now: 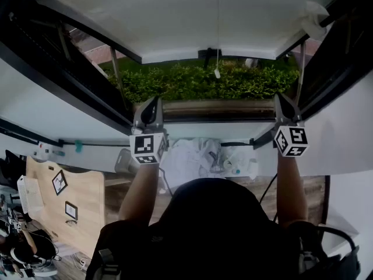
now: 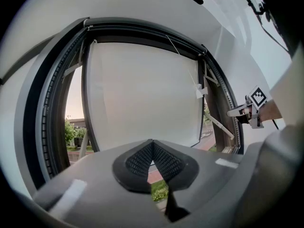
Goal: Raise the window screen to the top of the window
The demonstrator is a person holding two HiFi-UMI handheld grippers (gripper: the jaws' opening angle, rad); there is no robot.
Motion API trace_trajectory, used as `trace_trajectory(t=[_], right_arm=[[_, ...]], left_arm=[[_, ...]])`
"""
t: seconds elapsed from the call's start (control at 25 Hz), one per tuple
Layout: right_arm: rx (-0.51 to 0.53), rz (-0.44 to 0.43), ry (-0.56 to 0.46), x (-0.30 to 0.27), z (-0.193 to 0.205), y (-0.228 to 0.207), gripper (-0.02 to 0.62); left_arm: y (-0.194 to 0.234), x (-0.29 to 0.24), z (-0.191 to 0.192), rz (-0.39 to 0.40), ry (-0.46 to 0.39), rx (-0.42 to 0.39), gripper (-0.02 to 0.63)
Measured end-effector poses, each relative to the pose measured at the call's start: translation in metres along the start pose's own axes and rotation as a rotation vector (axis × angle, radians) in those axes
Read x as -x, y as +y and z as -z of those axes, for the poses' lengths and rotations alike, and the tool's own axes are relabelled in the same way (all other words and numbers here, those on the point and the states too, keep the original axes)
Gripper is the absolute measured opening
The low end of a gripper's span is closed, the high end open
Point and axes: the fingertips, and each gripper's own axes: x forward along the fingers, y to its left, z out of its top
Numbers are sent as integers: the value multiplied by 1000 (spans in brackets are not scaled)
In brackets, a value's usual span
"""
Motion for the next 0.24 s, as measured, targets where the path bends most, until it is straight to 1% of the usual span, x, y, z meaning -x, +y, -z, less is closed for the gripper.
trace_trajectory(t=[0.24], right_arm=[[2, 0, 4, -1, -2, 2, 0]], left_arm=[[7, 3, 2, -3, 1, 1, 6]])
